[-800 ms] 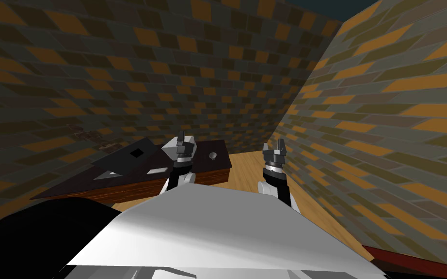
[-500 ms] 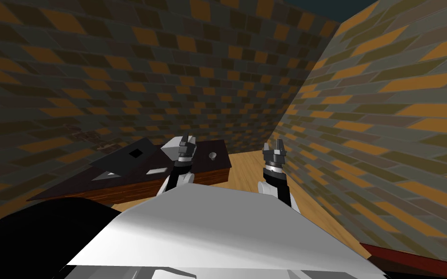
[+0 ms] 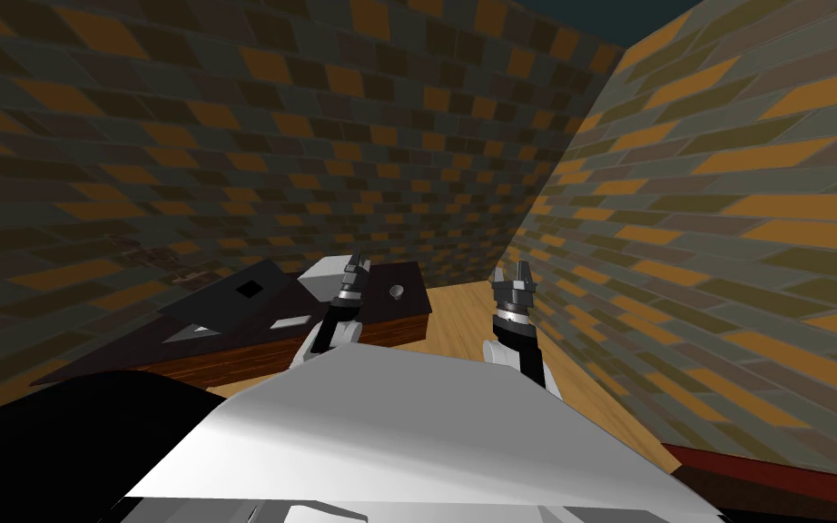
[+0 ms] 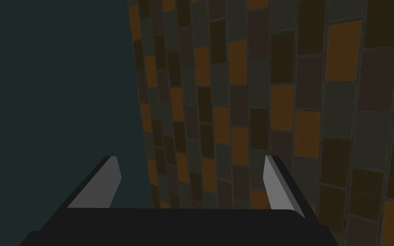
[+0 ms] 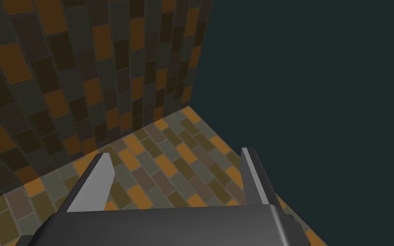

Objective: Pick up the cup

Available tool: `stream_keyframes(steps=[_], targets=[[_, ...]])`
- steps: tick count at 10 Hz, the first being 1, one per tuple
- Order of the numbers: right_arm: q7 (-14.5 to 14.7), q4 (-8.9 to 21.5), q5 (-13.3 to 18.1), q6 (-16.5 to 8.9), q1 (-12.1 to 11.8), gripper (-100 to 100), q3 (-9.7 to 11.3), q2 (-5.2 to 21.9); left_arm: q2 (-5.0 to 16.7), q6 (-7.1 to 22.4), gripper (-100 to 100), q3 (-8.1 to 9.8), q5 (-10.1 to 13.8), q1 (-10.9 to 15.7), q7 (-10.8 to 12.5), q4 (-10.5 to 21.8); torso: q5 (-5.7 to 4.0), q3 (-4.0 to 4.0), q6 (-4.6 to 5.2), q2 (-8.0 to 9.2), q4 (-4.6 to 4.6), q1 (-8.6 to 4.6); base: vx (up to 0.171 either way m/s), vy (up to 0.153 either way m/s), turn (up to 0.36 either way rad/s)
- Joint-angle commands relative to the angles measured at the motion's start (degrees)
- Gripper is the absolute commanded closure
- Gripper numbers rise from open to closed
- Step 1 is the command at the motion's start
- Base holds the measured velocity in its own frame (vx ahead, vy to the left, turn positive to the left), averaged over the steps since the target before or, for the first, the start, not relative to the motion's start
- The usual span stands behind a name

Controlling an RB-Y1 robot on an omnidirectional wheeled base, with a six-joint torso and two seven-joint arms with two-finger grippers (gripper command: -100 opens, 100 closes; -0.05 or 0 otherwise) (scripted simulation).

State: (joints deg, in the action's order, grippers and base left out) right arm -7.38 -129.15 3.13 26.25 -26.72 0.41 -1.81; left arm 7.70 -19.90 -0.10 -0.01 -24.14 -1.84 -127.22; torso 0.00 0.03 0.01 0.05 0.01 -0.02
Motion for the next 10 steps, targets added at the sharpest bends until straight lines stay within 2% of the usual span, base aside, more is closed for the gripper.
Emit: stream_keyframes(steps=[1,2,6,7,9,10], targets=[[0.0,0.0,0.0,0.0,0.0,0,0.0,0.0,0.8,2.9,-100,0.68,0.1,1.6,1.0,1.6,0.00,0.00,0.00,0.00,0.00,0.00,-0.025,-0.013,-0.072],[0.0,0.0,0.0,0.0,0.0,0,0.0,0.0,0.8,3.5,-100,0.68,0.1,1.6,1.0,1.6,-0.01,0.01,0.01,0.01,0.01,-0.02,-0.016,-0.009,-0.023],[0.0,0.0,0.0,0.0,0.0,0,0.0,0.0,1.4,10.0,-100,2.20,0.1,4.8,3.0,5.1,0.00,0.01,-0.01,0.02,0.01,-0.01,-0.020,-0.011,-0.048],[0.0,0.0,0.0,0.0,0.0,0,0.0,0.0,1.4,10.5,-100,2.20,0.1,4.8,3.0,5.1,-0.01,0.01,0.00,0.01,0.01,-0.02,-0.015,-0.012,-0.027],[0.0,0.0,0.0,0.0,0.0,0,0.0,0.0,1.4,14.7,-100,3.30,0.2,7.1,4.4,7.8,-0.01,0.01,0.00,0.01,0.00,-0.03,-0.023,-0.015,-0.064],[0.0,0.0,0.0,0.0,0.0,0,0.0,0.0,1.4,15.6,-100,3.30,0.2,7.1,4.4,7.8,-0.01,0.01,0.00,0.02,0.01,-0.03,-0.019,-0.012,-0.029]])
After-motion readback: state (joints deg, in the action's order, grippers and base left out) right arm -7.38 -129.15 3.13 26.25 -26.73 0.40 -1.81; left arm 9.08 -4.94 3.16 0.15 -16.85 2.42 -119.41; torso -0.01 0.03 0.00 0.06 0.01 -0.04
